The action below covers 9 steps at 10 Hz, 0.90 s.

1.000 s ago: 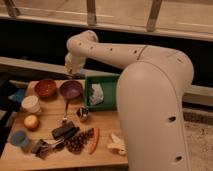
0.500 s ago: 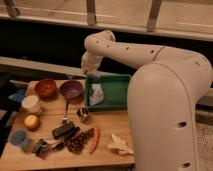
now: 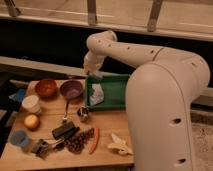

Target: Place sponge in tray

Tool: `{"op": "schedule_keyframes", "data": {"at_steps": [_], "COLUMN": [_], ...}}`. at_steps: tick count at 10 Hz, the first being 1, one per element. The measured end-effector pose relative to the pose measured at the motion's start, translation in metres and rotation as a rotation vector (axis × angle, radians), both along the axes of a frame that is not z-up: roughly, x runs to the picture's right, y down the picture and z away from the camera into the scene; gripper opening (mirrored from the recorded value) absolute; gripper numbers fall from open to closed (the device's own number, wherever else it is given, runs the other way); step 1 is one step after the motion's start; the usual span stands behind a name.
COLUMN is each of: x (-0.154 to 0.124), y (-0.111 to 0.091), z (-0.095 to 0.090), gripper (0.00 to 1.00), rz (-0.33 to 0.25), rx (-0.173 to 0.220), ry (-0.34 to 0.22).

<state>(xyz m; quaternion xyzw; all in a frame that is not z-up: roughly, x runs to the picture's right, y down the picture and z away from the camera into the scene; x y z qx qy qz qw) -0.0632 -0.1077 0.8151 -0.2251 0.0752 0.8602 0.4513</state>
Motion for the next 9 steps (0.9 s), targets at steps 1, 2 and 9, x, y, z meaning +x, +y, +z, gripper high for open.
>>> {"op": "schedule_keyframes", "data": {"at_steps": [1, 2, 9], "x": [0.022, 0.036, 0.114], "y": [0.006, 0.011, 0.079], "z": [0.001, 0.0, 0.034], "gripper": [0.0, 0.0, 0.0], "rz": [0.014, 0.023, 0.238], "rx": [-0.016, -0.027, -0.124], "ry": [0.02, 0.036, 0.099]}}
